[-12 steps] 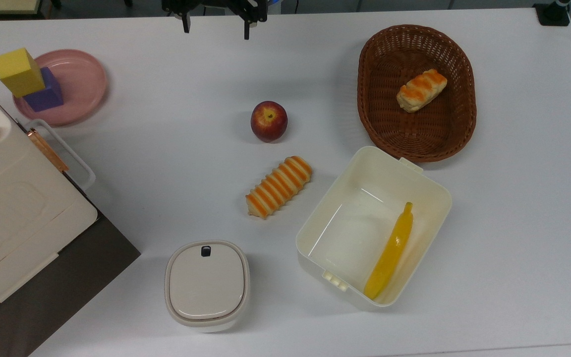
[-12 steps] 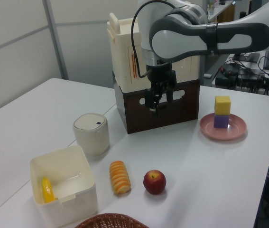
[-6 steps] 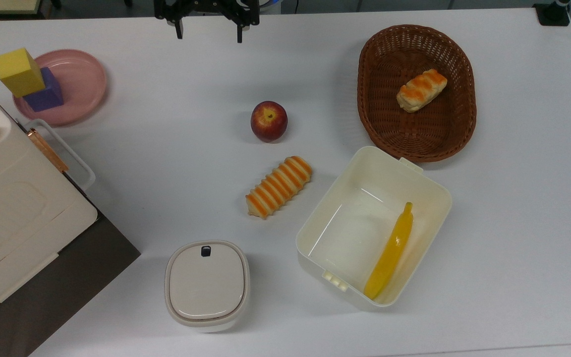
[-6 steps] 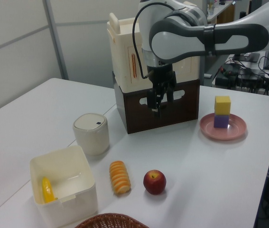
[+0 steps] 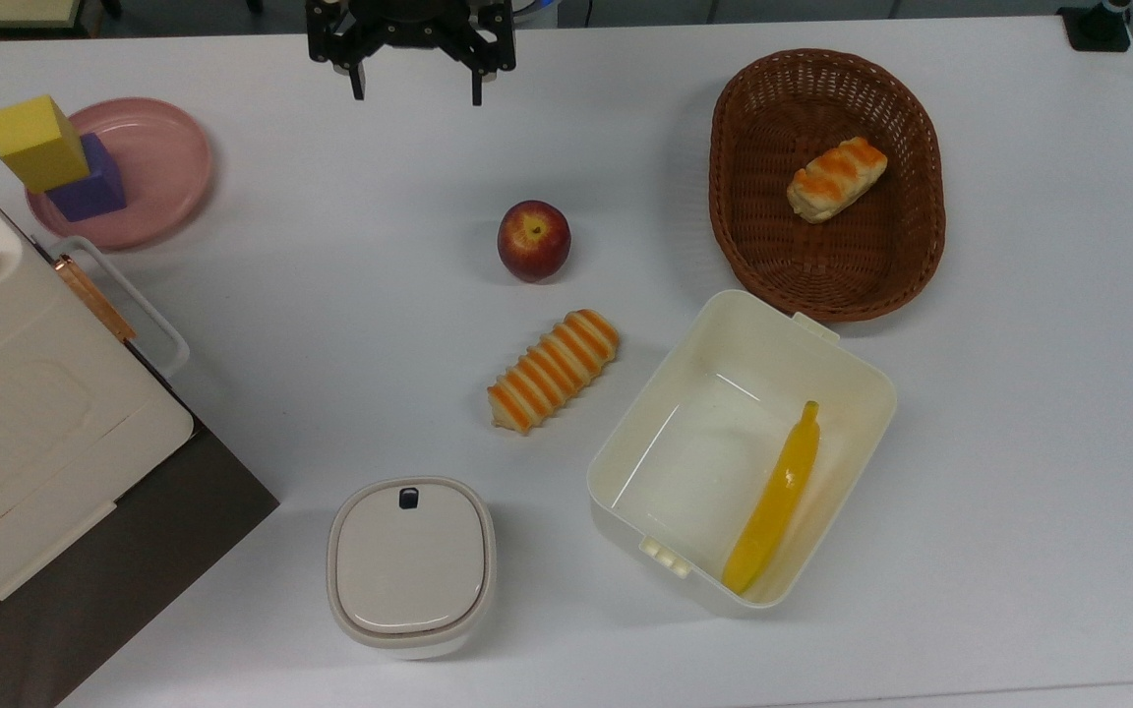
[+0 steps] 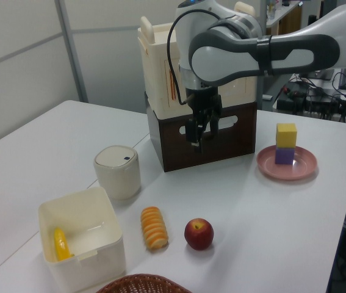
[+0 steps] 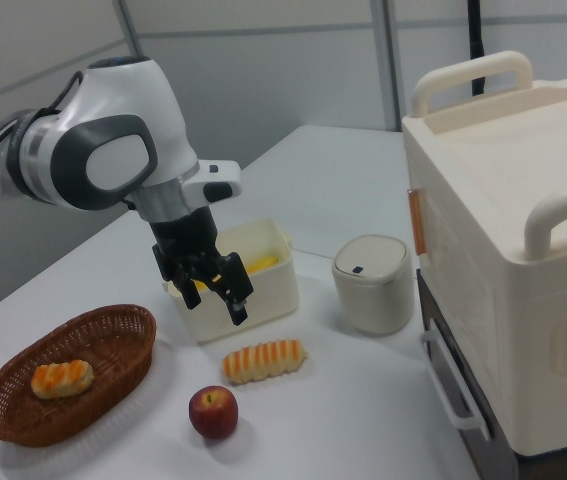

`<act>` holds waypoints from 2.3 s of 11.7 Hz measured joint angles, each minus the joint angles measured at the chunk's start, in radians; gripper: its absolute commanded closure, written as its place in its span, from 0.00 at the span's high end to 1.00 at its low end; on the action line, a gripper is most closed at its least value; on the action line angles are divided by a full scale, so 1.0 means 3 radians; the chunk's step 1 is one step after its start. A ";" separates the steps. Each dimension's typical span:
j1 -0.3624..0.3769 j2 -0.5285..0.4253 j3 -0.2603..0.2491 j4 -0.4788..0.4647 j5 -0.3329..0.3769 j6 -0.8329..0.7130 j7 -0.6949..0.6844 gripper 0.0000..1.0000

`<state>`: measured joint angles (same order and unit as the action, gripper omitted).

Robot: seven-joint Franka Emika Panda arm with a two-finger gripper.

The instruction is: Put the yellow cube on the table

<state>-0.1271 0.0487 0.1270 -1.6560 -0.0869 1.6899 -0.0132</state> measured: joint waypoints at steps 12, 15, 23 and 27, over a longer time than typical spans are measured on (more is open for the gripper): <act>0.0115 0.0304 0.0002 0.0013 0.0010 0.0363 0.0475 1.00; -0.0311 0.0145 -0.0024 0.0015 0.0008 0.0348 -0.0149 1.00; -0.1544 0.0158 -0.0362 -0.0078 0.0008 0.0237 -0.2333 1.00; -0.1567 0.0391 -0.0651 -0.0087 0.0008 0.0502 -0.2954 1.00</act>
<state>-0.5972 0.1660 -0.0682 -1.6822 -0.0845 1.8406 -0.8994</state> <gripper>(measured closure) 0.000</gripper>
